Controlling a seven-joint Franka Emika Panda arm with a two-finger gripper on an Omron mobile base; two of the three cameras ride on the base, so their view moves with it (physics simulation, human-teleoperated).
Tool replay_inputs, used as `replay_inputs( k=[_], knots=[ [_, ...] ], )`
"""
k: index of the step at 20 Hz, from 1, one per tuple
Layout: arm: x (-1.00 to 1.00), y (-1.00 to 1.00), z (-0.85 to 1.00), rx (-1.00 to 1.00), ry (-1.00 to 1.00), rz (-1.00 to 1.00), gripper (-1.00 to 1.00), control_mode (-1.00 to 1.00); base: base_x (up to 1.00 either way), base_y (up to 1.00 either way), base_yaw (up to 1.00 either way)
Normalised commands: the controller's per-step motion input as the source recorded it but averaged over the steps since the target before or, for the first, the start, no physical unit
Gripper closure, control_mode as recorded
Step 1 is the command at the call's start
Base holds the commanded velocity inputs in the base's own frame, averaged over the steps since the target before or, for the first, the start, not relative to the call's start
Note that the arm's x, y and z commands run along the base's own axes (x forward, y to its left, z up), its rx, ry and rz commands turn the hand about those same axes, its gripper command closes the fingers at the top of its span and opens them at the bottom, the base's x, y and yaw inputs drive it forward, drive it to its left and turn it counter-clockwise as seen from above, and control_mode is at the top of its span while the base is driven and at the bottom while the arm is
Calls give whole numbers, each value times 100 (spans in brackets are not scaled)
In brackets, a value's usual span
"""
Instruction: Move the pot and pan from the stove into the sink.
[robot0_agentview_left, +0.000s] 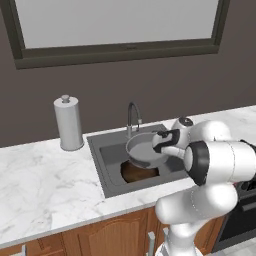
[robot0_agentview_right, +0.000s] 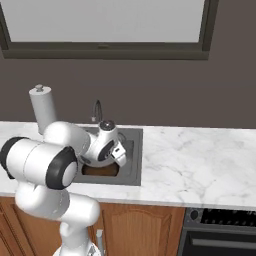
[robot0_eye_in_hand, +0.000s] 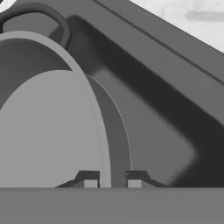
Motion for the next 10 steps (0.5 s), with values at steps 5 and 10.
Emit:
replay_inputs(
  k=[5, 10],
  knots=[
    [25, 17, -39, 0, 0, -5, 100, -100, 0, 0, 0],
    [19, 11, -43, 0, 0, -4, 100, -100, 0, 0, 0]
  ],
)
